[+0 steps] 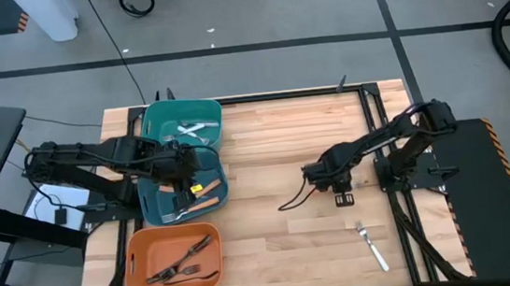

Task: Sort silverware by color (type)
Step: Put the orange fork into the blue bin

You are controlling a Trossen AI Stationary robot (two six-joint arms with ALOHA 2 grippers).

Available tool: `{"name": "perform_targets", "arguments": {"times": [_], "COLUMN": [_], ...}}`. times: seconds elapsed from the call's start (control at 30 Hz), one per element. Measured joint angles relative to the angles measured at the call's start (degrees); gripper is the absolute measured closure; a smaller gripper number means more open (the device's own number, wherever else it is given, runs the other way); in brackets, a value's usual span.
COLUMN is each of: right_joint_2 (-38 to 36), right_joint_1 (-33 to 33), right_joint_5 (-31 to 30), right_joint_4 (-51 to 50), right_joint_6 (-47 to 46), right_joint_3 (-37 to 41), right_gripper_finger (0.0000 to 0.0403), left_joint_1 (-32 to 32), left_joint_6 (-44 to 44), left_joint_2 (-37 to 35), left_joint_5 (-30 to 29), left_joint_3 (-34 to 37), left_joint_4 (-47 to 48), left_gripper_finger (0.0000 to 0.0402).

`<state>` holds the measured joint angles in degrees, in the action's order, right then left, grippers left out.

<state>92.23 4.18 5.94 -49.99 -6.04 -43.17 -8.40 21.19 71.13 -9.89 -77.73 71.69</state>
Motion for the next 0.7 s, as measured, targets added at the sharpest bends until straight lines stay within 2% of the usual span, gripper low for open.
{"name": "perform_targets", "arguments": {"times": [0.13,0.27,0.53,0.7], "right_joint_2": [0.2,0.6,-0.5,-1.8], "right_joint_1": [-2.0,-3.1,-3.3,-3.8], "right_joint_5": [1.3,1.7,6.9,3.8], "right_joint_4": [-0.5,-1.4,-2.3,-4.7], "right_joint_6": [-1.9,-4.5,-4.5,-4.3], "right_joint_3": [-1.0,-2.7,-9.1,-17.4], "right_gripper_finger": [0.0371,0.0371,0.0372,0.0372], "left_joint_1": [0.0,0.0,0.0,0.0], "left_joint_6": [0.0,0.0,0.2,1.2], "left_joint_2": [0.0,0.0,0.0,0.1], "left_joint_5": [0.0,0.0,0.0,-0.4], "left_joint_3": [0.0,0.0,0.0,0.0], "left_joint_4": [-0.1,-0.1,-0.2,-4.2], "left_gripper_finger": [0.0301,0.0301,0.0301,0.0301]}}
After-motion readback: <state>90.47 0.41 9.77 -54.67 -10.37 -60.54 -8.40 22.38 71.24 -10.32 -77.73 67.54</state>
